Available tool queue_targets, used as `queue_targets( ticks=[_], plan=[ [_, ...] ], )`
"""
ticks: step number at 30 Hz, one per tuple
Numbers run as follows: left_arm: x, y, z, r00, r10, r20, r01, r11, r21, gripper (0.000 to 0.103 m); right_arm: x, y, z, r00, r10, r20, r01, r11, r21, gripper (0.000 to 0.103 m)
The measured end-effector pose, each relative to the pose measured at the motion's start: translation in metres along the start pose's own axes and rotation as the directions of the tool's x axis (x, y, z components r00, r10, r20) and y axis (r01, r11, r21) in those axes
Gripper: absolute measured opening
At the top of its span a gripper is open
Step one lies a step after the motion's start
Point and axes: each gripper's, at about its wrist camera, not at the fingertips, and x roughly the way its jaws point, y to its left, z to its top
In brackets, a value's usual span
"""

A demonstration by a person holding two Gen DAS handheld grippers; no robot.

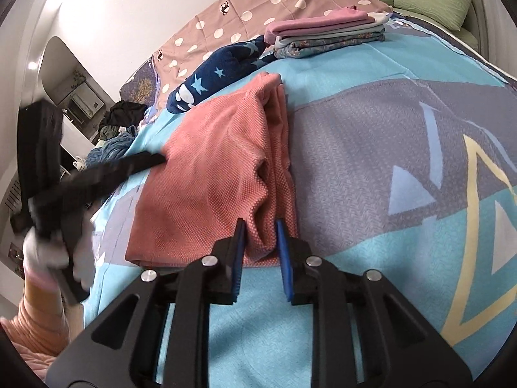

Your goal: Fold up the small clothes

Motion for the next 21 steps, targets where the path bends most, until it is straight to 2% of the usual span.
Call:
queue_targets(
  ticks=[3,5,8,9,12,15,19,21],
  plan=[
    [0.001,0.014,-0.025,0.999,-0.010,-0.037,0.008,0.999,-0.053,0.067,-0.003,-0.001,0.003,1.000,-0.024,0.006,0.024,1.000,-0.011,0.021],
    [0.005,0.020,-0.038,0.998,0.011,-0.055,-0.016,0.997,-0.077,0.071,-0.005,-0.004,0.005,0.999,-0.051,0.014,0.051,0.999,-0.011,0.022],
    [0.003,0.024,-0.048,0.999,-0.007,-0.036,0.002,0.992,-0.130,0.073,-0.012,-0.011,0.010,0.989,-0.144,0.034,0.144,0.990,0.000,0.020],
    [0.002,0.024,-0.049,0.999,-0.011,-0.032,0.007,0.991,-0.136,0.073,-0.015,-0.013,0.012,0.988,-0.149,0.041,0.149,0.989,0.003,0.020],
    [-0.003,0.023,-0.050,1.000,-0.013,-0.019,0.010,0.990,-0.143,0.073,-0.027,-0.012,0.020,0.993,-0.104,0.060,0.104,0.995,0.002,0.020],
    [-0.008,0.022,-0.049,1.000,-0.020,0.000,0.019,0.989,-0.148,0.073,-0.031,0.007,0.028,0.996,-0.043,0.076,0.049,0.996,-0.072,0.020],
    [-0.005,0.022,-0.052,1.000,-0.009,-0.008,0.008,0.986,-0.165,0.074,-0.016,0.031,0.031,0.995,0.095,0.040,-0.089,0.986,-0.139,0.020],
    [-0.003,0.025,-0.056,1.000,-0.012,-0.012,0.009,0.984,-0.180,0.075,-0.003,0.031,0.031,0.992,0.122,0.020,-0.118,0.983,-0.142,0.020]
  ],
)
